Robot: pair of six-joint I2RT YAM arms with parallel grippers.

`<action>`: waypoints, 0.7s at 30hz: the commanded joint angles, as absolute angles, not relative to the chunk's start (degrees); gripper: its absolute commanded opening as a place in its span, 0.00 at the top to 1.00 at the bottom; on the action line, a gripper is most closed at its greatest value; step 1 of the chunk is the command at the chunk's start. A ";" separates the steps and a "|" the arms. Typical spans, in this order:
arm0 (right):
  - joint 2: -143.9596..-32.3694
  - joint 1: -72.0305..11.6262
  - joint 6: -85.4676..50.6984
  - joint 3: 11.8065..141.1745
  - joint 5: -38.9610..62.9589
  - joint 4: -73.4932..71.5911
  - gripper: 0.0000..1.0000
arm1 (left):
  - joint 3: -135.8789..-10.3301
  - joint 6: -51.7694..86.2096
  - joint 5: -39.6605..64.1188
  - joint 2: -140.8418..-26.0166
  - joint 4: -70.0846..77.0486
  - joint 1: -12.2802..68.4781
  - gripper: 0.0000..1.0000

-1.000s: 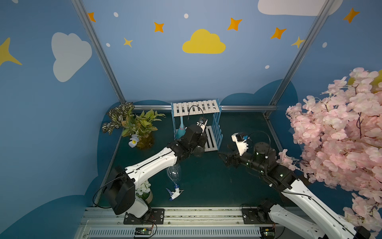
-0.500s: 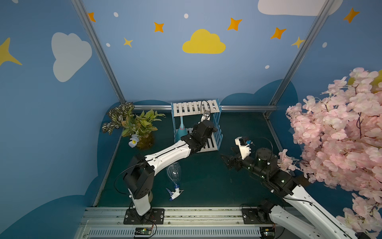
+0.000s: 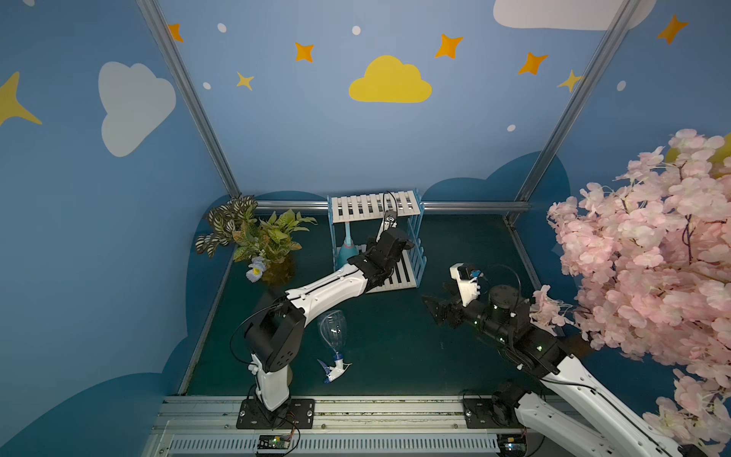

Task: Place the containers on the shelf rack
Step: 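Place the container on the shelf.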

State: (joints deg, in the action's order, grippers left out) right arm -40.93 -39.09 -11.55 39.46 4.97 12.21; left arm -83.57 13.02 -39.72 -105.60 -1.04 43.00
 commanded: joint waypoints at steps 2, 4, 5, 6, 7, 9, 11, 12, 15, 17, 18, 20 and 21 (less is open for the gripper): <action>-40.43 -38.93 -12.04 38.77 4.04 10.57 0.08 | -85.44 14.67 -39.02 -106.65 0.83 41.71 0.97; -40.72 -38.93 -12.33 38.76 4.25 10.19 0.08 | -85.87 14.34 -38.91 -107.19 1.73 41.43 0.97; -40.87 -38.93 -12.45 38.77 4.30 9.95 0.08 | -86.25 14.26 -38.81 -107.51 1.80 41.25 0.97; -40.97 -38.94 -12.67 38.79 4.38 9.74 0.08 | -86.52 14.03 -38.72 -107.83 2.18 41.31 0.97; -41.18 -38.94 -12.89 38.76 4.44 9.49 0.08 | -86.71 13.47 -38.68 -108.09 2.62 41.29 0.97; -41.51 -38.93 -13.11 38.76 4.52 9.20 0.08 | -87.08 12.48 -39.11 -108.76 3.86 41.31 0.97; -41.88 -38.93 -13.33 38.77 4.64 9.01 0.08 | -87.10 11.94 -39.52 -109.32 5.11 41.15 0.97; -41.98 -38.94 -13.36 38.78 4.70 8.90 0.08 | -87.29 11.82 -39.61 -109.60 5.44 41.08 0.97; -42.32 -38.92 -13.69 38.76 4.79 8.62 0.08 | -88.10 10.98 -40.04 -110.50 6.11 40.97 0.97; -42.57 -38.94 -13.75 38.76 4.92 8.61 0.08 | -88.72 10.33 -40.44 -111.09 6.40 40.82 0.97; -42.65 -38.94 -13.74 38.80 4.92 8.61 0.08 | -88.91 10.07 -40.75 -111.21 6.54 40.76 0.97; -42.65 -38.92 -13.77 38.77 4.92 8.61 0.08 | -89.06 9.86 -40.93 -111.40 6.66 40.46 0.97; -42.64 -38.93 -13.86 38.76 4.92 8.61 0.08 | -89.07 9.80 -41.07 -111.48 6.68 40.38 0.97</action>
State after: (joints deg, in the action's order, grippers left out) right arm -42.63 -39.09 -13.28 39.13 4.97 10.46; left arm -87.33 11.00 -39.55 -111.15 4.23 40.95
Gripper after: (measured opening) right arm 0.921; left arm 0.174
